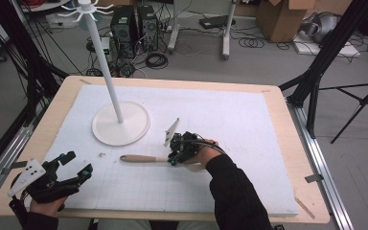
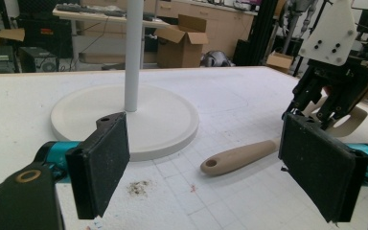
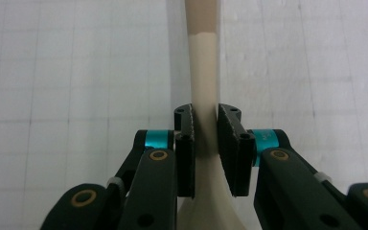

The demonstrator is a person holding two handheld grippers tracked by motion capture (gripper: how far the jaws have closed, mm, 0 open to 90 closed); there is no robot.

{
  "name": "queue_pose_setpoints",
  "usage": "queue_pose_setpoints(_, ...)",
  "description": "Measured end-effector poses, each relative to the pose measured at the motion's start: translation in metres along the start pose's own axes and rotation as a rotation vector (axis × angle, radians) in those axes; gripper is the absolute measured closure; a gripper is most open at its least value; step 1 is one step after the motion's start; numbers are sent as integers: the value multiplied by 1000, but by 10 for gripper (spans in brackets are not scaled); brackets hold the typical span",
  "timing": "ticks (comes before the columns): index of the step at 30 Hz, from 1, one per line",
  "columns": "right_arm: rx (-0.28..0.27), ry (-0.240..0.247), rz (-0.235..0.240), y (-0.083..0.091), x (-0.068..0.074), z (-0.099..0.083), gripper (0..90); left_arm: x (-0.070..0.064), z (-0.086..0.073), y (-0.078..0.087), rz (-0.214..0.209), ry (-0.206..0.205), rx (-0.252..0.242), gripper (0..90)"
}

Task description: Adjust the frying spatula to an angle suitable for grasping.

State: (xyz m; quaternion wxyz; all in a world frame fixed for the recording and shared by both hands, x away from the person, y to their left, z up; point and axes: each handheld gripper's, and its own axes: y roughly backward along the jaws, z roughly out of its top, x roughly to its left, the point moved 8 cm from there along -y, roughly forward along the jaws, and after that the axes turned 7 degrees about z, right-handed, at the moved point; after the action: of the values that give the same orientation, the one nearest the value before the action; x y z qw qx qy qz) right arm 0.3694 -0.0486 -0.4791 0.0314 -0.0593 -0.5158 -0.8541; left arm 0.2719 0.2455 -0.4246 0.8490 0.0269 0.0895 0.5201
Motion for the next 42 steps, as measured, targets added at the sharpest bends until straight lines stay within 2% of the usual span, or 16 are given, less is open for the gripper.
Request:
queue_pose_setpoints(7, -54, -78, -26, 12, 2, -22, 774, -1, 0, 0, 0, -7, 4, 181)
queue_pose_setpoints(16, -87, -178, -71, 17, 4, -47, 774, -2, -1, -1, 0, -9, 6, 181)
queue_pose_setpoints(24, -80, -252, -120, 20, 6, -51, 774, -2, -1, -1, 0, -10, 7, 181)
queue_pose_setpoints(27, -50, -285, -136, 18, 8, -51, 773, -2, -1, -1, 0, -10, 6, 181)
queue_pose_setpoints(31, -64, -337, -157, 18, 8, -51, 771, -2, -1, -1, 0, -12, 7, 181)
queue_pose_setpoints(35, -130, -395, -160, 18, 8, -54, 760, -2, -1, -1, 1, -13, 7, 181)
queue_pose_setpoints(36, -142, -390, -165, 18, 8, -55, 752, -2, -1, -1, 1, -12, 6, 181)
queue_pose_setpoints(38, -175, -383, -196, 22, 9, -54, 630, -2, -1, -1, -1, -12, 7, 181)
queue_pose_setpoints(40, -243, -384, -233, 34, 11, -52, 550, -3, -1, -1, -1, -13, 7, 181)
queue_pose_setpoints(42, -305, -364, -274, 46, 14, -51, 459, -2, -1, -1, -2, -13, 8, 181)
